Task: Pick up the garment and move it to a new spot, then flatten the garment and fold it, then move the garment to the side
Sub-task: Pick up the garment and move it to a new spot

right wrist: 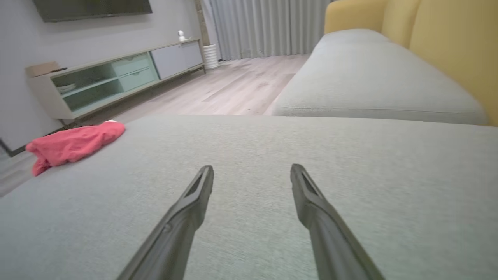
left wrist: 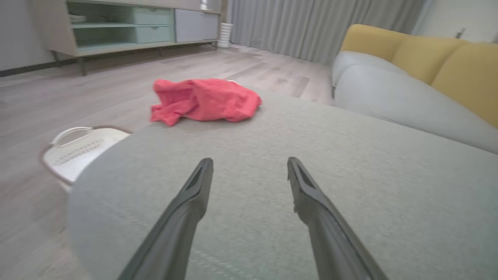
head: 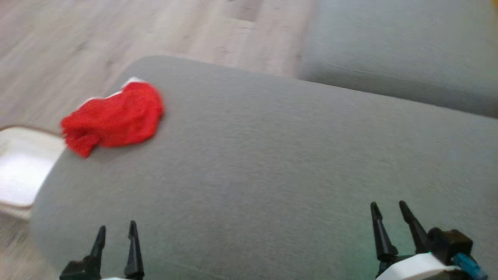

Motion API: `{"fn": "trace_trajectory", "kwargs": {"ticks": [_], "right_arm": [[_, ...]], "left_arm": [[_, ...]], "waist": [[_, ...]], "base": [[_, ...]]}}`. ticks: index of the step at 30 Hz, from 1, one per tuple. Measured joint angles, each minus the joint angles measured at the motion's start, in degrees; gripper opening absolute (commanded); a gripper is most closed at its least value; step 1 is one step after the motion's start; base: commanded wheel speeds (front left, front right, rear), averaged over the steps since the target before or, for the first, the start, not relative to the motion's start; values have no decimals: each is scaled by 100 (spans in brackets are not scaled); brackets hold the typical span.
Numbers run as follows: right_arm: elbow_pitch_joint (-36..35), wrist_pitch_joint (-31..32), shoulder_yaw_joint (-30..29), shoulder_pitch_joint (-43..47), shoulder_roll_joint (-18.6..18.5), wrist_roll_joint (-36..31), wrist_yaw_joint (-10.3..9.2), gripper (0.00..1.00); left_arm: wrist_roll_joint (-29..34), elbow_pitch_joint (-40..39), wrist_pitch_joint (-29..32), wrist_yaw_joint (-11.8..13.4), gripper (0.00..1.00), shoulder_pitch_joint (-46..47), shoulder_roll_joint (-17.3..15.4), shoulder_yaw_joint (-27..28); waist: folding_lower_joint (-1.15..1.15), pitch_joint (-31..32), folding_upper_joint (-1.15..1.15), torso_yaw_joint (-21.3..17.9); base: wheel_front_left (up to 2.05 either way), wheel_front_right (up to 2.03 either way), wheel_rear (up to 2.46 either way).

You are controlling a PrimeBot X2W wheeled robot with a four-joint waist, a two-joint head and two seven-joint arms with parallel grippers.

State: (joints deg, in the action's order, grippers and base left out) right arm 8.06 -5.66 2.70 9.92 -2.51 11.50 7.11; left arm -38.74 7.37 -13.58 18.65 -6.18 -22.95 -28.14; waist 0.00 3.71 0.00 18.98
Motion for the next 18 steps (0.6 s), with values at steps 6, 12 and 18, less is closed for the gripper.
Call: {"fn": "trace_trajectory", "kwargs": {"ticks": [6, 12, 18], "right_arm": [[70, -37, 410, -108, 8, 37, 0, 100], [196, 14, 698, -587, 7, -31, 0, 100], [253, 21, 925, -610, 3, -49, 0, 100]], "left_arm": [[-2, -391, 40, 264, 100, -201, -78, 238], [-2, -650, -18, 412, 100, -524, -74, 455], [-3, -784, -63, 437, 100, -628, 25, 662]], "waist": [[0, -23, 0, 765], [1, -236, 0, 1028], [1, -301, 0, 1077]], "base": [[0, 0, 0], [0, 0, 0], [0, 0, 0]]}}
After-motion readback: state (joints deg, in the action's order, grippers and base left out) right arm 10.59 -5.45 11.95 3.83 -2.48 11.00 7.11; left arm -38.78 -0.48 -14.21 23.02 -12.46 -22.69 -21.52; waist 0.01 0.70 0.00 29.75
